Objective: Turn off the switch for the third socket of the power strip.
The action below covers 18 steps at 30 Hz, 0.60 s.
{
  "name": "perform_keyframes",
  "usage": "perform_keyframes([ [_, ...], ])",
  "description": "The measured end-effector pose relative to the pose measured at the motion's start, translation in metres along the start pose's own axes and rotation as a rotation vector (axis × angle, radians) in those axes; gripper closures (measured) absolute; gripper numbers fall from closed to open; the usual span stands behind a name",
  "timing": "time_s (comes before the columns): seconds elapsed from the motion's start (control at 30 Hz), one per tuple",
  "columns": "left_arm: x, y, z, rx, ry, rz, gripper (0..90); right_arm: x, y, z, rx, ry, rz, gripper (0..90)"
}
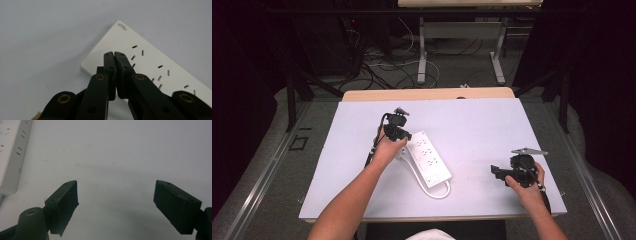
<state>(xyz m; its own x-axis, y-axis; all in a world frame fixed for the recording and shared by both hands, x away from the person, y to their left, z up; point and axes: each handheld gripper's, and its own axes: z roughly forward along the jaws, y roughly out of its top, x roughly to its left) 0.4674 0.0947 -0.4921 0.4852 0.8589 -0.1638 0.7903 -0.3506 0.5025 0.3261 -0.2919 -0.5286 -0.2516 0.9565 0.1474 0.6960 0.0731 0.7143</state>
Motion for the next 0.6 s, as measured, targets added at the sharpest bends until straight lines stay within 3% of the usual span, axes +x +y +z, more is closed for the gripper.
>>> perform_keyframes([
  [0.47, -0.001, 0.0, -0.008, 0.005, -0.052, -0.042, 85.7, -0.001, 0.0, 0.0, 0.001, 0.003, 0.002, 19.0],
  [0.6, -0.001, 0.0, -0.013, 0.007, -0.056, -0.026, 83.6, -0.001, 0.0, -0.001, -0.001, 0.006, 0.004, 19.0],
])
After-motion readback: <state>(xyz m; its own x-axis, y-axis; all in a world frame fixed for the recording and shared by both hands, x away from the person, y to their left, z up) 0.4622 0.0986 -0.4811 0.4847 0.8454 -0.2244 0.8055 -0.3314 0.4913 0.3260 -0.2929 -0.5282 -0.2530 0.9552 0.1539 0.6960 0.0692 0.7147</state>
